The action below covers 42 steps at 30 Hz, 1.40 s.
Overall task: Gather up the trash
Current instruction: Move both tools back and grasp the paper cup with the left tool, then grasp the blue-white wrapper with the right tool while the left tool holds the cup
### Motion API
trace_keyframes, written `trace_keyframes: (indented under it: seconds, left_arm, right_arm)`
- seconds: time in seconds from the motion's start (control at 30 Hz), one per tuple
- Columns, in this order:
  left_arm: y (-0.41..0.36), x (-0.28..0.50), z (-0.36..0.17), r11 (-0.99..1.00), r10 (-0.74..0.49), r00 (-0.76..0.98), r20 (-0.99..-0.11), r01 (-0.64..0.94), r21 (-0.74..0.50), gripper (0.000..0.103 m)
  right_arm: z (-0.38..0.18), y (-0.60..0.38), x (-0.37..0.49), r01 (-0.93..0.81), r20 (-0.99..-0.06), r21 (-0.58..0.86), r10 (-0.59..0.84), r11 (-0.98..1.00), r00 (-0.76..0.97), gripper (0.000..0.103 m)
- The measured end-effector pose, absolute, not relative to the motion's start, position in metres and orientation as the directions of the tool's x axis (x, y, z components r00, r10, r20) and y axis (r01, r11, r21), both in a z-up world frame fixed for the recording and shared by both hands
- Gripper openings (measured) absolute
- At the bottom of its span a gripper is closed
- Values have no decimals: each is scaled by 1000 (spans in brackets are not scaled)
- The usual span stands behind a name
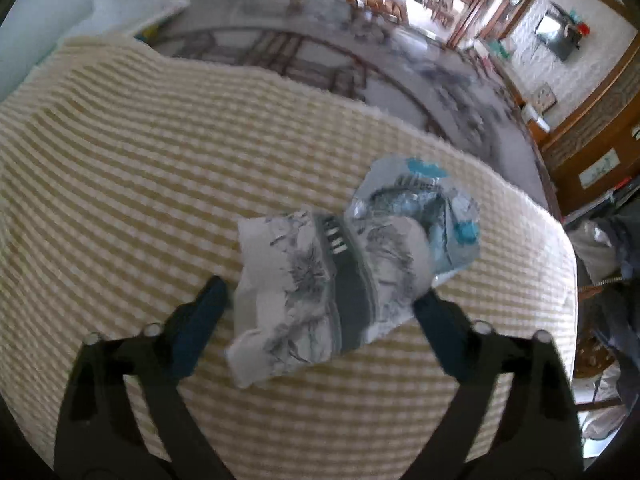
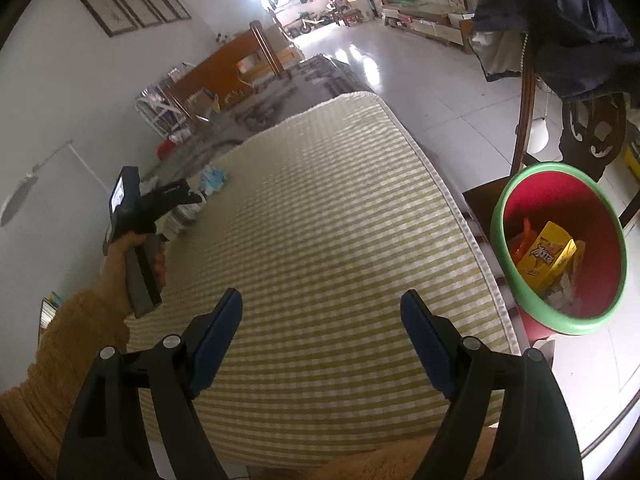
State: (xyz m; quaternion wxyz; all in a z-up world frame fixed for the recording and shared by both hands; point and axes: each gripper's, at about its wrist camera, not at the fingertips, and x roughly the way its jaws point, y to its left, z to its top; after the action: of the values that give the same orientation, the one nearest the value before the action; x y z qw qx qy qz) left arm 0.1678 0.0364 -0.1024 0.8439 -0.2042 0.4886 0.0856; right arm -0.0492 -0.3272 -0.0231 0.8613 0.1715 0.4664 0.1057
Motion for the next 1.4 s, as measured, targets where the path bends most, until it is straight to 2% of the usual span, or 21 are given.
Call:
trace_keyframes:
  seconds: [0.2, 0.37, 0.53, 0.63, 0.87, 0.93, 0.97, 1.0, 1.4]
  left_arm:
    - [53, 116, -89, 872, -143, 582, -801, -308, -380, 84]
    - [60, 34, -76, 851, -126, 642, -756, -321, -415, 84]
    - [58, -13, -68, 857, -90, 678, -729, -320, -404, 84]
    - [52, -12, -62, 878, -79, 695, -715, -292, -380, 84]
    - [58, -2, -78, 882, -73, 672, -737, -302, -363, 84]
    - [65, -2, -84, 868, -80, 663, -745, -321, -380, 84]
    - [69, -2, -85, 864, -77, 661, -747, -330, -381, 84]
    - [72, -2, -85, 862, -71, 661, -747, -336, -380, 84]
    - [67, -6, -81, 864, -88, 657, -748, -324, -386, 84]
  right_arm:
    - [-15, -302, -11, -119, -770, 348, 355, 930, 531, 79]
    - [-6, -227, 69, -286, -739, 292, 405, 913, 538, 82]
    - [-32, -144, 149, -377, -766, 232, 407, 897, 498, 82]
    - [-52, -111, 185, -368, -787, 196, 369, 909, 494, 82]
    - [-90, -67, 234, -295, -830, 255, 365, 921, 422, 82]
    - [-99, -55, 241, -300, -846, 250, 358, 921, 395, 69]
    - [-103, -51, 243, -307, -855, 250, 358, 918, 376, 46]
    - [-104, -50, 243, -311, -857, 257, 365, 915, 364, 42]
    - [-47, -112, 152, -423, -754, 314, 494, 850, 433, 41]
